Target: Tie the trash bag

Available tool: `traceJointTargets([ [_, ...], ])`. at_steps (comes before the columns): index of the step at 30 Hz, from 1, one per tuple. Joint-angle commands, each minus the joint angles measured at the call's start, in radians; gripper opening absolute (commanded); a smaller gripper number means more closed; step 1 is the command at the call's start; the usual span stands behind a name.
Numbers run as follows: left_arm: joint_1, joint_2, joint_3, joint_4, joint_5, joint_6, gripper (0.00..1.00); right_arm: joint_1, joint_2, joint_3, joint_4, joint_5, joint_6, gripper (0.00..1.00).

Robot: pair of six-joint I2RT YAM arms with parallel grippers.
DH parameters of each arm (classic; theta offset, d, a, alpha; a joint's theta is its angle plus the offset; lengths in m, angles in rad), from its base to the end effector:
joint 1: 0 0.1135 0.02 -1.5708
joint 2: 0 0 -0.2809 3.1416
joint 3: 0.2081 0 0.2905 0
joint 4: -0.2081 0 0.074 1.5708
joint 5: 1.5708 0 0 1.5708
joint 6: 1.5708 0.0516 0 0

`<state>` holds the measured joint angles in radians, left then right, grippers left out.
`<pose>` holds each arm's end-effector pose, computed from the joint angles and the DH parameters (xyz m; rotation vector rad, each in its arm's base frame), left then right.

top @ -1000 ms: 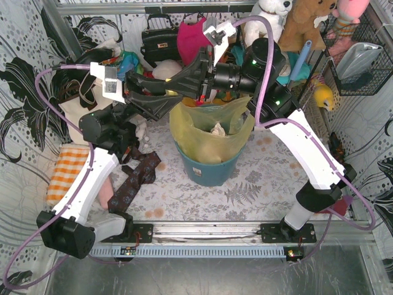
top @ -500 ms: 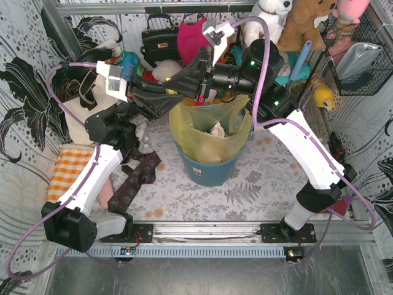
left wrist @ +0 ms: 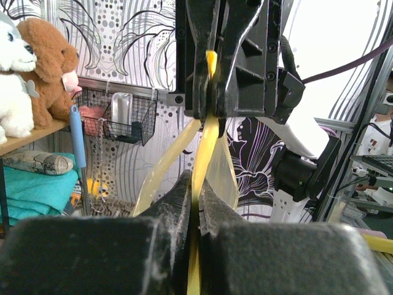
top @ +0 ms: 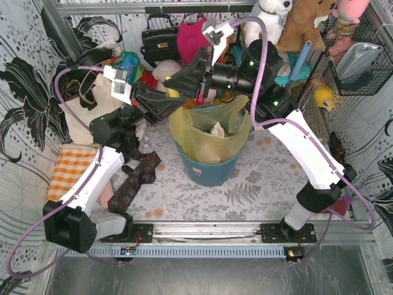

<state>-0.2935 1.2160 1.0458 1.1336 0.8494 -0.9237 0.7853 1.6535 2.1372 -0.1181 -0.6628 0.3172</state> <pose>0.2514 -0.1165 0.4767 0.6593 0.8678 -1.3628 0.2420 0.2869 0.6198 -0.9049 1.0791 1.3281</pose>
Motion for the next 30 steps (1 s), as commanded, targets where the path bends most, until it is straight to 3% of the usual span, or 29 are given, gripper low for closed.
traceJointTargets([
  [1, -0.006, -0.024, -0.032, 0.037, 0.010, -0.011, 0.12, 0.008, -0.038, -0.010, 0.056, 0.018, 0.005, 0.00],
  [30, -0.056, -0.032, -0.263, 0.027, -0.031, 0.013, 0.12, 0.008, -0.053, -0.037, 0.071, 0.041, 0.004, 0.00],
])
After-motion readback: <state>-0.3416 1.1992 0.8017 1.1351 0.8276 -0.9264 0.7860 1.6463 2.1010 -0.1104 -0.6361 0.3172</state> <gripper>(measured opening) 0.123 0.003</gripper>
